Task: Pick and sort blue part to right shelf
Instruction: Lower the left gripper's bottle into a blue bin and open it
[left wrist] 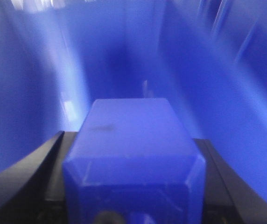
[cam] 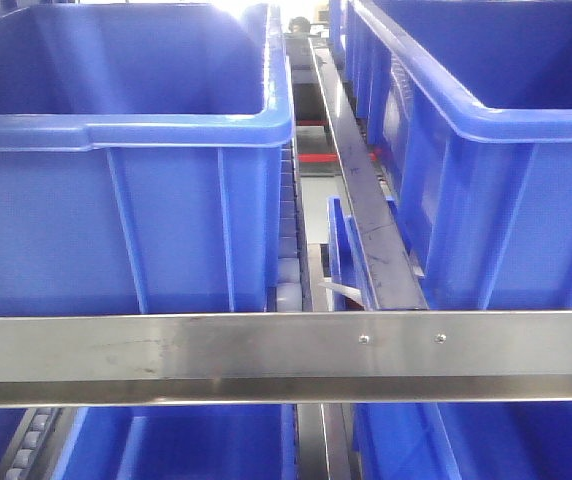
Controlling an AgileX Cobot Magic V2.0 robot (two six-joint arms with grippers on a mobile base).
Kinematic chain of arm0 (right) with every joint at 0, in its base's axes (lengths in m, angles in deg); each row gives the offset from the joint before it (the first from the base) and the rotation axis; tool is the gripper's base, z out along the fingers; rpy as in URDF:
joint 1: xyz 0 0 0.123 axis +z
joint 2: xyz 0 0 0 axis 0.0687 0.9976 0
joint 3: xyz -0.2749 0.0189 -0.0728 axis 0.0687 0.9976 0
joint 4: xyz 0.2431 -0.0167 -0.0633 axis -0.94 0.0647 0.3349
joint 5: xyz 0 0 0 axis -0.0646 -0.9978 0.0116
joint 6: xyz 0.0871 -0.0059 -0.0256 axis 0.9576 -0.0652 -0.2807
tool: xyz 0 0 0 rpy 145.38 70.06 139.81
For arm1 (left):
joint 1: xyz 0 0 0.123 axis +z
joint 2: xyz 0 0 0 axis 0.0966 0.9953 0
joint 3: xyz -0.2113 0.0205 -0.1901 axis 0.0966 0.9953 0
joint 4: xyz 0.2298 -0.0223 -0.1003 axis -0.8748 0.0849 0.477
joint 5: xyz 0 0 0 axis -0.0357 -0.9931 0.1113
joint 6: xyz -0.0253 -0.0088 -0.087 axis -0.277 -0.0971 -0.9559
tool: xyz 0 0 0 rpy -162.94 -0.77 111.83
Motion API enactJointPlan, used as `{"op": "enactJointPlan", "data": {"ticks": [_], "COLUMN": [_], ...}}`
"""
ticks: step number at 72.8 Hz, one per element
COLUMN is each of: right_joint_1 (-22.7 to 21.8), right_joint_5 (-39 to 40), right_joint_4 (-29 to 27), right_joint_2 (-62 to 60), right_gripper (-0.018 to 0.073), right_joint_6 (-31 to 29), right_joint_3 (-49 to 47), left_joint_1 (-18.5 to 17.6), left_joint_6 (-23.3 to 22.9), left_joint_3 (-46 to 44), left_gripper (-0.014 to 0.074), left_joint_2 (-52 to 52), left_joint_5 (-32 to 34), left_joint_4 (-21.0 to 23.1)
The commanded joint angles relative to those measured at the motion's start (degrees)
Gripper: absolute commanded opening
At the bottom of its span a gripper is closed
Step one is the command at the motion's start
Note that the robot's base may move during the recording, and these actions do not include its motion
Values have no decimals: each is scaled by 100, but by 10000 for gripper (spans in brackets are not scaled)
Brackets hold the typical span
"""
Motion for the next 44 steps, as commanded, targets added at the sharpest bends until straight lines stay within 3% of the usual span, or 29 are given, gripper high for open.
{"op": "enactJointPlan", "data": {"ticks": [1,12,26,44], "right_joint_1": [-8,-8,-8,-8], "right_joint_5": [564,564,564,564], "right_joint_4": [0,0,0,0], "right_joint_2": [107,107,107,107], "right_gripper": [215,215,215,215], "right_joint_6": [-33,-33,-33,-33], "right_joint_3": [-142,-142,-142,-142], "left_joint_1": [-27,134,320,466], "left_joint_6": [-17,-27,-63,-63], "left_joint_3": [-783,-1879,-2901,-3216], "left_gripper": [336,336,336,336], "left_joint_2": [604,1794,3116,3999], "left_joint_5": [-294,-1030,-1480,-1582], "left_joint_4": [60,75,88,64]}}
